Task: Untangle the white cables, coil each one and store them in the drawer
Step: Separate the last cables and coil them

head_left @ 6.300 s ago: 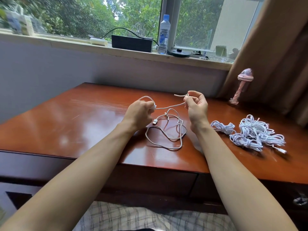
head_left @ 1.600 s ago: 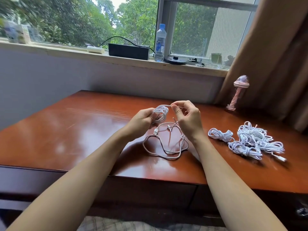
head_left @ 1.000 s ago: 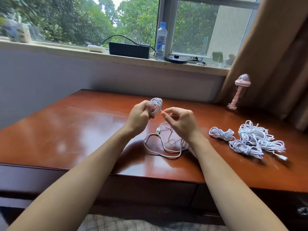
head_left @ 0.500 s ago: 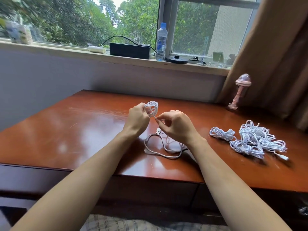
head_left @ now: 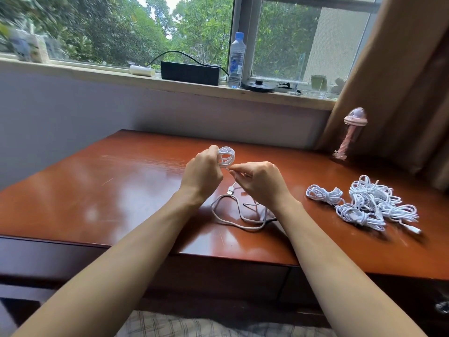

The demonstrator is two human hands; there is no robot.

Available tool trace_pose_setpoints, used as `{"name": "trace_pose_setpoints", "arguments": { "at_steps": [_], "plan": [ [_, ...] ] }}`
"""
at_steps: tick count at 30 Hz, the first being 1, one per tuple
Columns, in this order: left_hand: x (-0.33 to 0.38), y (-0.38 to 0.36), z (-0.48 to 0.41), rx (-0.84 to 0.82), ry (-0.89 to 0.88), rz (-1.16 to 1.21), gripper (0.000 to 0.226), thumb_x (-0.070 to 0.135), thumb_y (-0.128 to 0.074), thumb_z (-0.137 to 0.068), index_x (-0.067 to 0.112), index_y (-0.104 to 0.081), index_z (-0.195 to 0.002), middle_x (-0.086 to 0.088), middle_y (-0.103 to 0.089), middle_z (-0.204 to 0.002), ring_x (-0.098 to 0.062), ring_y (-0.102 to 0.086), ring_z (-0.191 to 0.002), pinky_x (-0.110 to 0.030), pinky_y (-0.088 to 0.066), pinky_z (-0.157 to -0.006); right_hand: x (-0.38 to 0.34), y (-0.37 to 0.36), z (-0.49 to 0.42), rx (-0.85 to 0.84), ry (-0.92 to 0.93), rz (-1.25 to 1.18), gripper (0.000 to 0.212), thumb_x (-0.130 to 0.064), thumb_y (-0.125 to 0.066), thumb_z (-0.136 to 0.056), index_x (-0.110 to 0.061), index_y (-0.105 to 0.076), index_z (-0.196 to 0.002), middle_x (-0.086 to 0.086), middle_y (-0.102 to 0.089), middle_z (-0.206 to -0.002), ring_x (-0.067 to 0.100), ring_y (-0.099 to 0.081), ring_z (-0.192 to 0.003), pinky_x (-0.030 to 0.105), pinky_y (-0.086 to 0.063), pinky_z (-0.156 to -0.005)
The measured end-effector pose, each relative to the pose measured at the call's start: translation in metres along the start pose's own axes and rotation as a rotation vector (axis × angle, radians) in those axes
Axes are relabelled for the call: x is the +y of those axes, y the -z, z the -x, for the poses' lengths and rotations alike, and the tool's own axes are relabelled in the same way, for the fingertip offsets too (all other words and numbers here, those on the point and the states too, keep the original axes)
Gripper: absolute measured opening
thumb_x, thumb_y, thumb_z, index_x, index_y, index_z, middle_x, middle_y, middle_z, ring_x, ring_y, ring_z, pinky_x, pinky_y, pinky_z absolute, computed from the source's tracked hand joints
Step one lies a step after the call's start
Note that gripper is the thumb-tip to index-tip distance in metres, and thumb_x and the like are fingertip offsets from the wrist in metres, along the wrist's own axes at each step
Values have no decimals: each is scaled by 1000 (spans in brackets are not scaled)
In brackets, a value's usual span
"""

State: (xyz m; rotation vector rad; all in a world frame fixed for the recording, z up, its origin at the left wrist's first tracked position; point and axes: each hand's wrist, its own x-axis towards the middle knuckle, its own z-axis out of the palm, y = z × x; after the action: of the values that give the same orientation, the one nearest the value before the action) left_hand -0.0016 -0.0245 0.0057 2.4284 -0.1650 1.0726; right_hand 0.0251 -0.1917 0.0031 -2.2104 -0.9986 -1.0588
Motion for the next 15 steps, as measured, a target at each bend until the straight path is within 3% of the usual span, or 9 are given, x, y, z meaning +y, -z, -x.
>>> {"name": "trace_pose_setpoints", "arguments": {
  "at_steps": [4, 6, 10, 15],
  "plan": [
    [-1, -1, 0, -23, -48, -79, 10, -1, -49, -86, 5, -54, -93, -20, -68, -93, -49, -61, -81, -37, -32, -60, 0, 4, 0, 33, 19, 115, 12, -39, -71, -86, -31, -80, -87, -6, -68, -66, 24, -65, -58, 29, -46, -50],
    [-1, -1, 1, -54, -68, -127, 10, 1, -49, -87, 7, -53, -94, -16, -68, -94, -47, -61, -82, -37, -32, -60, 2, 4, 0, 36, 40, 141, 13, -42, -74, -85, -31, -80, -84, -8, -70, -70, 21, -66, -60, 29, -48, -50],
    [-2, 0, 1, -78, -117, -198, 12, 4, -50, -87, 11, -55, -96, -10, -69, -94, -43, -63, -85, -36, -31, -59, 8, 1, -2, 59, 167, 172, 20, -41, -74, -85, -22, -77, -79, -5, -68, -70, 22, -57, -61, 32, -50, -60],
    [-3, -1, 2, -159, -156, -288, 14, 8, -50, -89, 16, -56, -100, -3, -69, -99, -35, -64, -95, -34, -31, -61, 8, 5, -3, 104, 168, 158, 37, -55, -65, -82, -20, -72, -75, -6, -68, -70, 22, -54, -66, 35, -46, -68]
  ]
}}
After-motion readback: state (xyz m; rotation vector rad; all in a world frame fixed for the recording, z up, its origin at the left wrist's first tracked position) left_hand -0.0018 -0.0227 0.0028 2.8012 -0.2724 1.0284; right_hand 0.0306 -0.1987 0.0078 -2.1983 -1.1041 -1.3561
